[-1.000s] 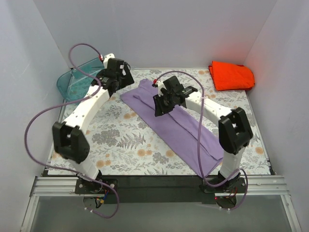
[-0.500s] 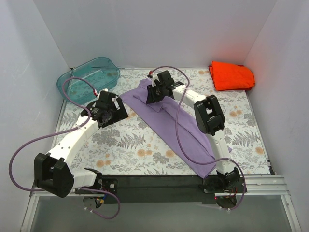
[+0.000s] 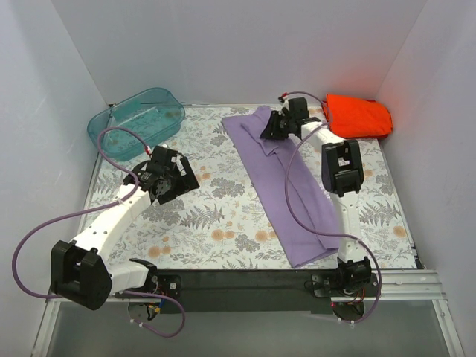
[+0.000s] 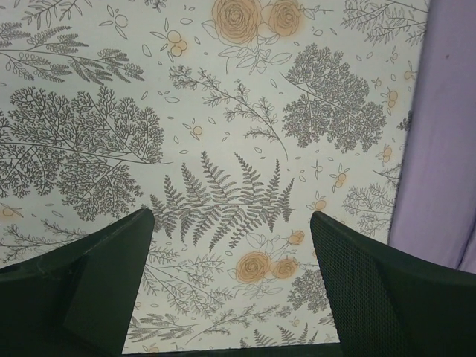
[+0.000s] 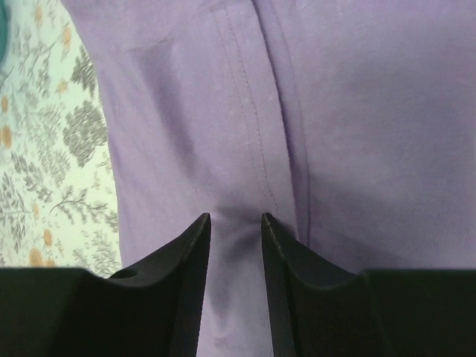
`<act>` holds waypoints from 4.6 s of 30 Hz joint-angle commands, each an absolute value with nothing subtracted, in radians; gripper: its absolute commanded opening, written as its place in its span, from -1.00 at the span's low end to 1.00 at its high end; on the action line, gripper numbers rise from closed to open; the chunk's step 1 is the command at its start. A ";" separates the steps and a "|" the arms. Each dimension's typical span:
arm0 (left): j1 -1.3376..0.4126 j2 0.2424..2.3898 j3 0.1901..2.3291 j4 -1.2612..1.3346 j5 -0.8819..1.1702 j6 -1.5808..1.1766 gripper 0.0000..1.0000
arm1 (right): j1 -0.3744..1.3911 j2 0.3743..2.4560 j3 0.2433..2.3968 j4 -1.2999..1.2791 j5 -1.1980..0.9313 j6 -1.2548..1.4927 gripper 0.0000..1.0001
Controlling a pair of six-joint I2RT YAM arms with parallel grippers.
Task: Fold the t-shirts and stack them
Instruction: Fold the tshirt
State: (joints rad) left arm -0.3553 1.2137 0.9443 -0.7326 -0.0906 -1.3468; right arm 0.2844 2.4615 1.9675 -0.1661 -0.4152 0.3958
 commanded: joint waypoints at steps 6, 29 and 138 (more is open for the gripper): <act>-0.357 1.200 0.940 -0.721 -0.069 -1.355 0.72 | 0.233 2.081 1.756 -0.210 -0.459 0.272 -0.17; -0.357 1.015 0.652 -0.410 -0.067 -1.200 0.71 | 0.581 1.399 0.798 -0.575 -0.143 0.250 -0.38; -0.798 1.388 0.726 -0.755 0.112 -1.582 -0.03 | 1.011 1.399 0.690 -0.615 -0.058 0.818 -0.97</act>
